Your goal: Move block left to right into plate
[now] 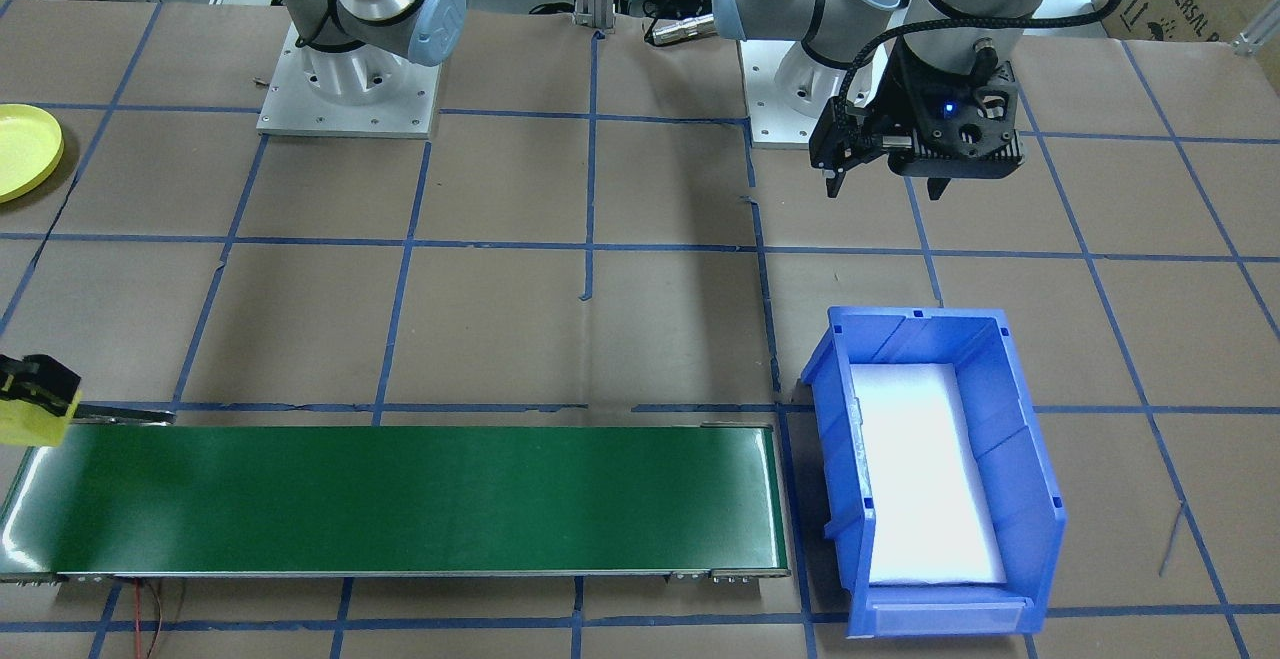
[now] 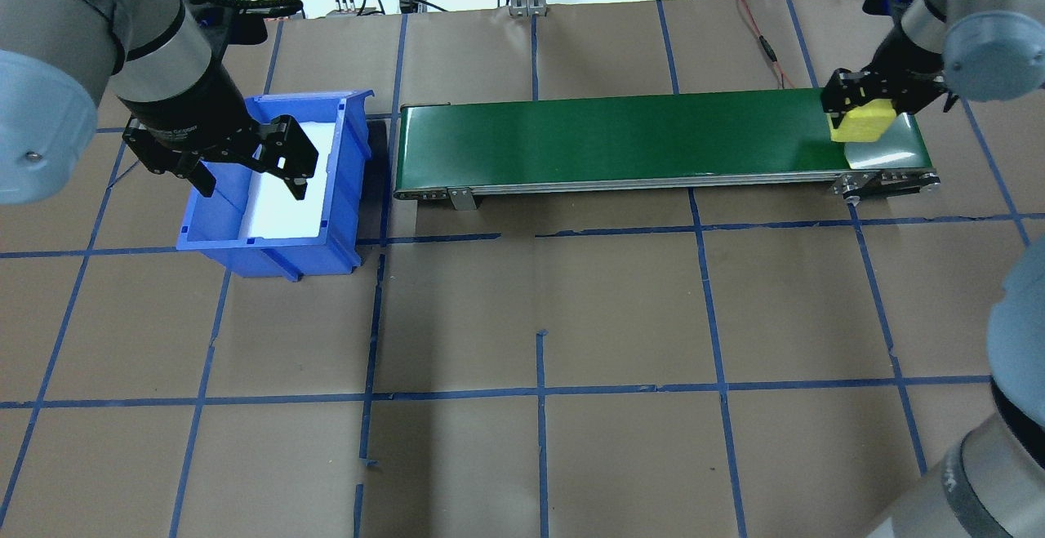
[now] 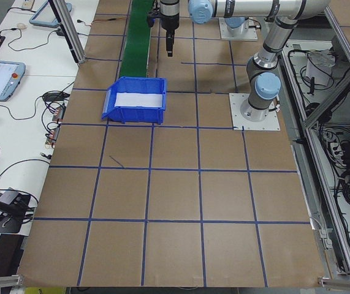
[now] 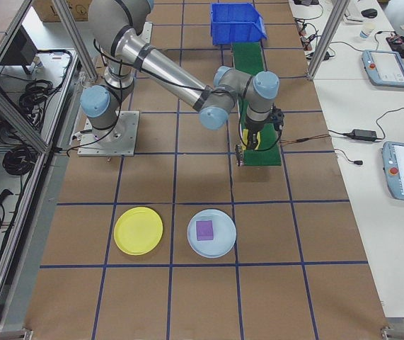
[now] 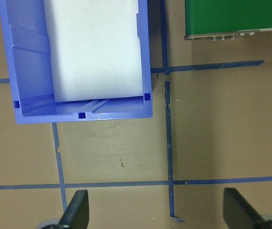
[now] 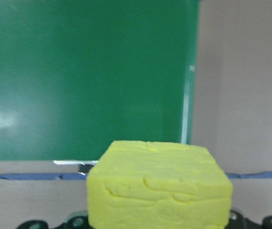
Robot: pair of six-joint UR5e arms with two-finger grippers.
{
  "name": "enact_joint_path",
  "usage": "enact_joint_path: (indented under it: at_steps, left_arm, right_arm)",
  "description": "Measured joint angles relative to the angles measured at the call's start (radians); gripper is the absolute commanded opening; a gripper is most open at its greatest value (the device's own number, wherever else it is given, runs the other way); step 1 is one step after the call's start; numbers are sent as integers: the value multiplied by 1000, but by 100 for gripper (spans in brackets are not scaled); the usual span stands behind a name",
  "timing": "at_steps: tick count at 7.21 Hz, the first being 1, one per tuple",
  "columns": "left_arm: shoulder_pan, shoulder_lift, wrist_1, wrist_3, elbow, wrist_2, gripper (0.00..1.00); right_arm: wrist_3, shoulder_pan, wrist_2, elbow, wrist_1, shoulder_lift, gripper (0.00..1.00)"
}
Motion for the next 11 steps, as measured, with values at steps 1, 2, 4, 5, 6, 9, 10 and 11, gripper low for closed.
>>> enact_joint_path:
  at_steps: [1,2,4,5,6,9,10,11]
  left_arm:
    - [-1,0,0,0,1,-1,100]
    - [-2,0,0,0,0,0,100]
    - [-2,0,0,0,-1,1,100]
    - [-3,0,-1,0,-2,0,100]
    - [-4,0,-1,0,-2,0,100]
    - [-6,1,-1,-1,-2,-1,100]
    - [-6,1,-1,0,-2,0,100]
    - [-6,1,-1,0,-2,0,100]
  right_arm:
    - [-129,-119,-12,28,8,-21,40]
    - [-242,-252,-23,69,10,-32,41]
    - [-425,-516,-48,163,9,-52,43]
    - [-495,-638,-52,197,9,-57,43]
    - [-547,-747,-56,230,7,-60,43]
    - [-637,-934,-61,314,-71,-60,100]
    - [-646,-950,-57,333,-98,-60,100]
    - [-649,-956,-52,344,-112,-61,100]
